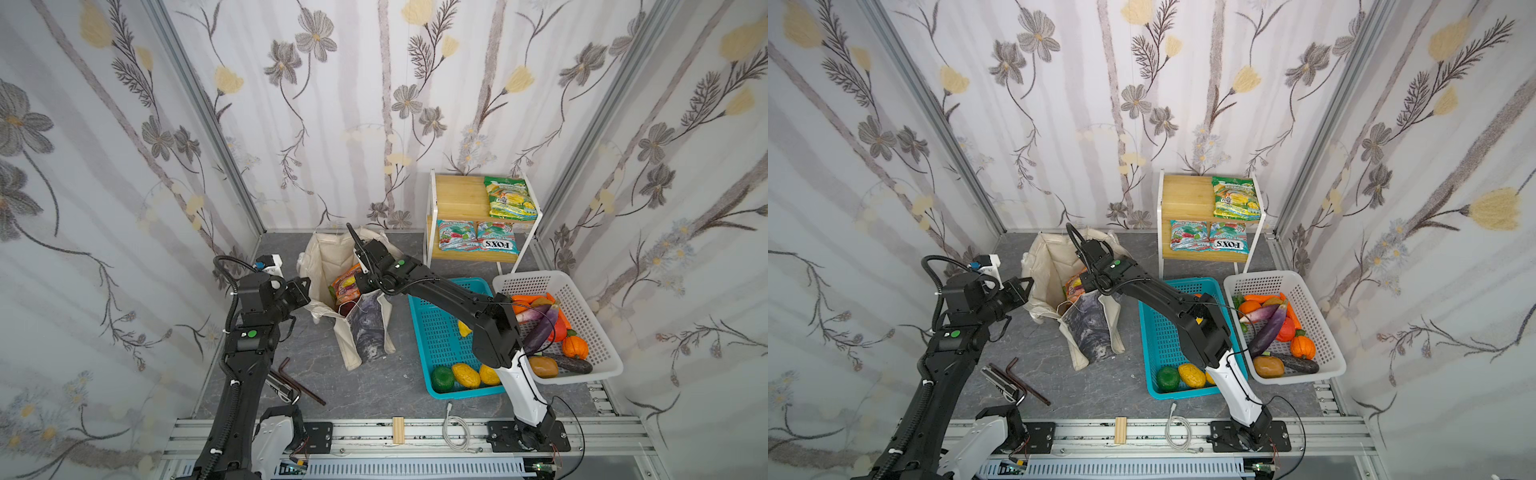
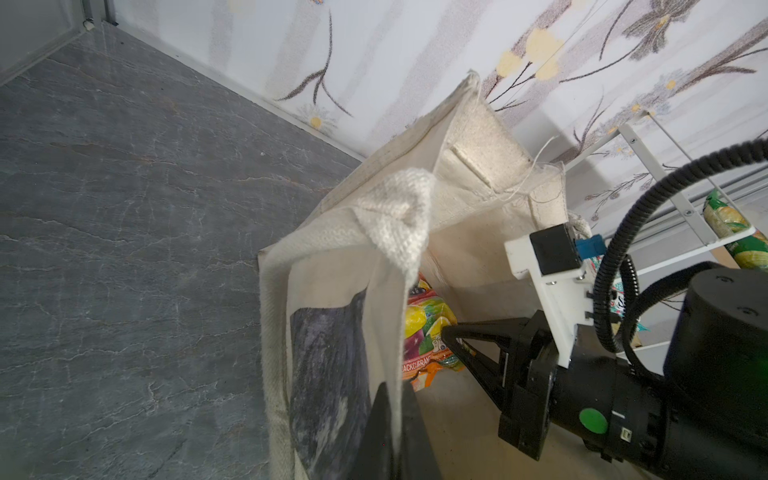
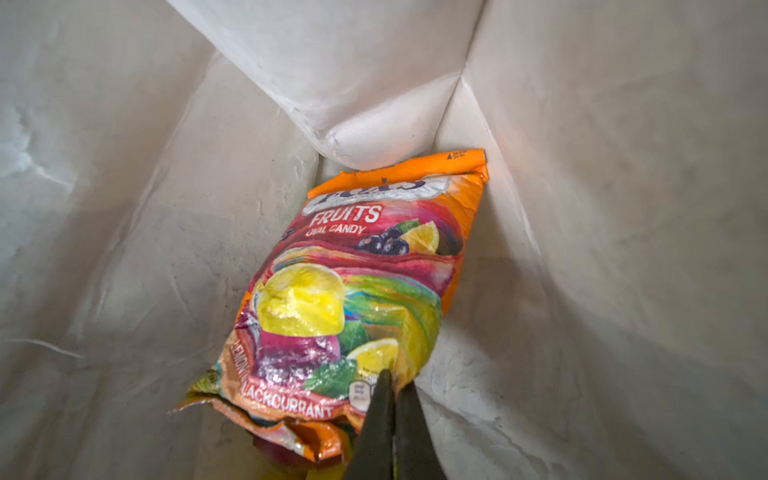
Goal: Place the food into the grocery bag and tie it
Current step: 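Open the right gripper to drop the candy bag onto the fruit, then move the right gripper back to the shelf above the green Fox's Spring Tea bag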
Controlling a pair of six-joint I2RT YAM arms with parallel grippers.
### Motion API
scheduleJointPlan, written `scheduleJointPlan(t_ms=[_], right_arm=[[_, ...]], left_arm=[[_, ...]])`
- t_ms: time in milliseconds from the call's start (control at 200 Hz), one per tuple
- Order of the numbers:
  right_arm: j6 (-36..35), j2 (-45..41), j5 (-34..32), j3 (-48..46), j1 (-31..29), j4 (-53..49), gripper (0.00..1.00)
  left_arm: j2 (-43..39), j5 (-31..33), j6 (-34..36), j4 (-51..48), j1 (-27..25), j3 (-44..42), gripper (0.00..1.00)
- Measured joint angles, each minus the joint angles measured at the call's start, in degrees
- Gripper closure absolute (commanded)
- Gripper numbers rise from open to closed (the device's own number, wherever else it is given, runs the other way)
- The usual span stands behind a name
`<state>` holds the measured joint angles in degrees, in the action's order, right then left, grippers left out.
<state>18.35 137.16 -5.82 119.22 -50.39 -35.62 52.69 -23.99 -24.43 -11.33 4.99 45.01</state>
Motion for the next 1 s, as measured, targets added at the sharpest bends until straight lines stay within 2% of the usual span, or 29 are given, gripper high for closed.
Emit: scheduleJointPlan(t_ms=[70, 190, 245, 350, 460, 500, 874, 884, 894, 904, 999], right_arm=[[0.00, -0.79, -0.15, -0.20, 0.00, -0.44, 0.79], [0.00, -1.55, -0.22, -0.20, 0.02, 0.04, 0.75], [0.02, -1.55, -0.35, -0.20, 0.11, 0.04, 0.68], [0.22, -1.79, -0.55, -0.20, 0.17, -0.15, 0.50], [0.83, -3.39, -0.68, -0.31, 0.11, -0.26, 0.25], [0.85, -4.31, -0.83, -0.35, 0.02, -0.28, 0.19], [1.77, -12.15, -3.98, -0.92, -1.36, 0.15, 0.14], [1.79, -12.39, -4.13, -0.94, -1.36, 0.15, 0.13], [1.95, -12.74, -4.33, -0.96, -1.40, 0.22, 0.04], [2.16, -13.18, -4.66, -1.01, -1.46, 0.26, 0.01], [2.58, -17.53, -7.34, -2.19, -2.21, 0.85, 0.00]], left_arm=[[0.37, -0.04, -0.02, 0.02, 0.04, 0.42, 1.00], [0.37, -0.02, -0.24, 0.04, 0.04, 0.50, 1.00], [0.37, -0.04, -0.31, 0.04, 0.04, 0.50, 1.00], [0.39, -0.04, -0.68, 0.04, 0.04, 0.50, 1.00], [0.39, -0.04, -0.68, 0.26, 0.04, 0.37, 1.00], [0.39, -0.02, -0.68, 0.37, 0.02, 0.31, 1.00], [0.26, -0.02, -0.94, 0.81, 0.00, 0.07, 1.00], [0.26, -0.02, -0.94, 0.81, 0.00, 0.07, 1.00], [0.26, -0.02, -0.94, 0.81, 0.00, 0.07, 1.00], [0.28, -0.02, -0.94, 0.81, 0.00, 0.07, 1.00], [0.59, -0.04, -0.94, 0.87, 0.00, 0.09, 1.00]])
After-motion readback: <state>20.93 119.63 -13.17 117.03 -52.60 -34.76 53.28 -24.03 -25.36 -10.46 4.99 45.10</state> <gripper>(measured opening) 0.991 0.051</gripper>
